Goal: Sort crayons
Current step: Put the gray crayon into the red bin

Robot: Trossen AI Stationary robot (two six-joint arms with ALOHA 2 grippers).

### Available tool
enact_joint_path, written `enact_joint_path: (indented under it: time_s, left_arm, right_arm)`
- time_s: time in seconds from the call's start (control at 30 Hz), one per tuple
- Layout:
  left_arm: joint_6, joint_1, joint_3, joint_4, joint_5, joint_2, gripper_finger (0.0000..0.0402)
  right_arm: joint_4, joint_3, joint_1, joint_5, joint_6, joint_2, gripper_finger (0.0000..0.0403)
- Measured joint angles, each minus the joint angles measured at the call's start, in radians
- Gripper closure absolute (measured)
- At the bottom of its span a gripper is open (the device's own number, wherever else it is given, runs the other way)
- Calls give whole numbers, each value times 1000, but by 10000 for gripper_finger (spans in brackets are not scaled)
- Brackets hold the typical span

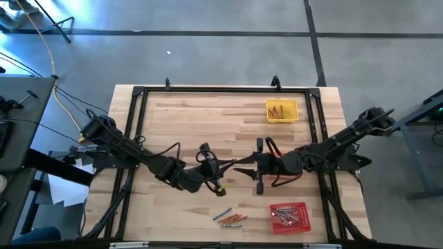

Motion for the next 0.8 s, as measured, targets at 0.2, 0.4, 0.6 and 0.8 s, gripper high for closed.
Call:
enact_joint_path:
  time_s: [0.2, 0.4, 0.6, 0.8]
  left_arm:
    - [24, 0, 0, 30, 6, 0, 401]
    - [35, 0, 0, 55, 11, 0, 401]
    - [34, 0, 0, 64, 33, 0, 401]
    - [51, 0, 0, 81, 42, 0, 401]
  right_arm:
    - [1, 0, 0, 0, -10, 0, 314]
    - [14, 0, 0, 1, -23, 0, 314]
    - [26, 0, 0, 1, -25, 0, 331]
    - [33, 0, 0, 11, -24, 0, 397]
